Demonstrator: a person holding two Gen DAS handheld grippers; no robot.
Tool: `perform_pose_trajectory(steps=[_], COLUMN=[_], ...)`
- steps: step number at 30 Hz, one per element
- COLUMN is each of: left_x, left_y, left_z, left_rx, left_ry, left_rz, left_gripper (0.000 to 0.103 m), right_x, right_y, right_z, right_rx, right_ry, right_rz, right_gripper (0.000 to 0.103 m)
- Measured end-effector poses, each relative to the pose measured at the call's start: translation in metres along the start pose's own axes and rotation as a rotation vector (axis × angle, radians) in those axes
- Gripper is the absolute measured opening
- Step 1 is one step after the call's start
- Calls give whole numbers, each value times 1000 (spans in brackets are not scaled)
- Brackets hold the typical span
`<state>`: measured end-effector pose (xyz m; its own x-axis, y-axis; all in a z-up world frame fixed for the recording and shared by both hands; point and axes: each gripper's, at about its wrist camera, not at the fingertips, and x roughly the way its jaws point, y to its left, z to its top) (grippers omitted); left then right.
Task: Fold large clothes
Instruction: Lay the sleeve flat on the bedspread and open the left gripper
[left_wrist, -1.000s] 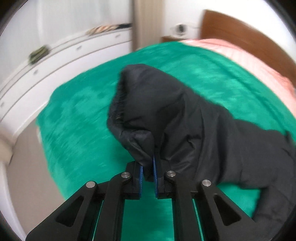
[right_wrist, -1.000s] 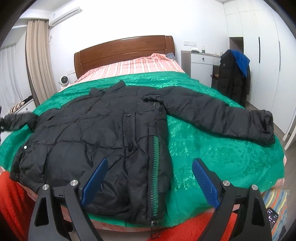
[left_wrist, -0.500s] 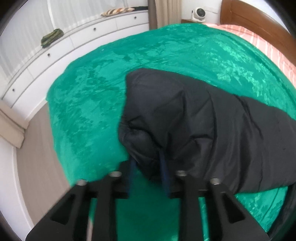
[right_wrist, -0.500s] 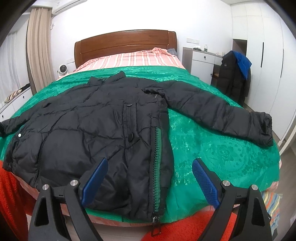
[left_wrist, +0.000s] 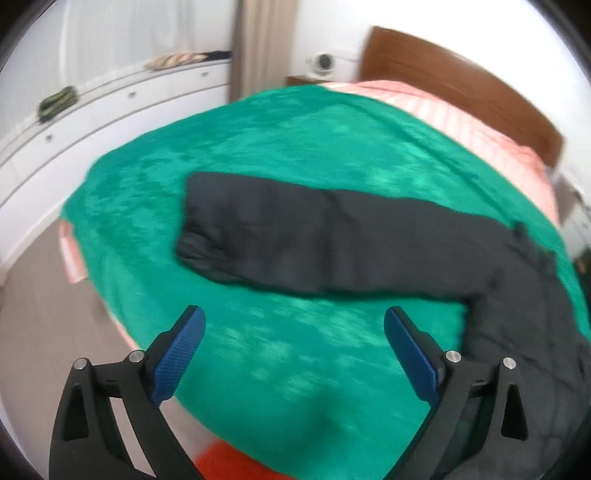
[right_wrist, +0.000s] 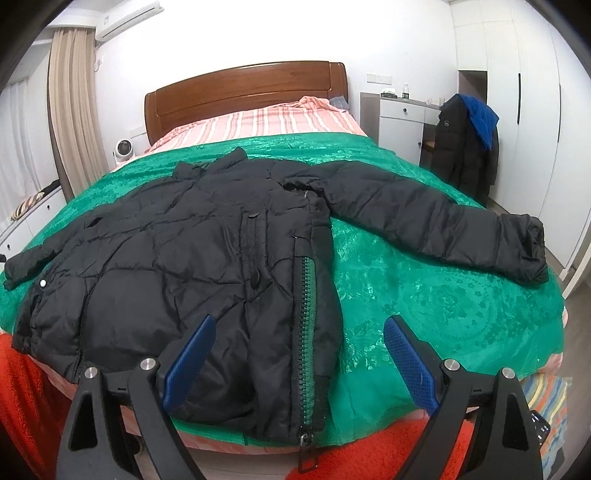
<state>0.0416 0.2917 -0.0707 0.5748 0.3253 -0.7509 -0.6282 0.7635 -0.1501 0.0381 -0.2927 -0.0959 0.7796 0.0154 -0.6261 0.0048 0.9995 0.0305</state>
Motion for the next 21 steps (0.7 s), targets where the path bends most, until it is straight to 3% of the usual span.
perform_pose_trajectory(steps=[6,10,19,21], left_x=[-6,8,76,81], left_y=[-67,-96,-96,-91], left_z=[-29,-49,-71,-72], left_rx=[139,217,189,164], left_ry=[25,44,210,212], left_rz=[-111,-91,-19,-36], left_gripper=[100,100,101,103], right_x=[-1,1,3,5], right_y=[5,1,-15,-15], right_z=[-1,-2,-4,-3], right_rx=[-23,-14,51,51], right_ry=[1,11,31,36], right_rz=[-6,-14,-16,-15], right_gripper=[92,92,92,92])
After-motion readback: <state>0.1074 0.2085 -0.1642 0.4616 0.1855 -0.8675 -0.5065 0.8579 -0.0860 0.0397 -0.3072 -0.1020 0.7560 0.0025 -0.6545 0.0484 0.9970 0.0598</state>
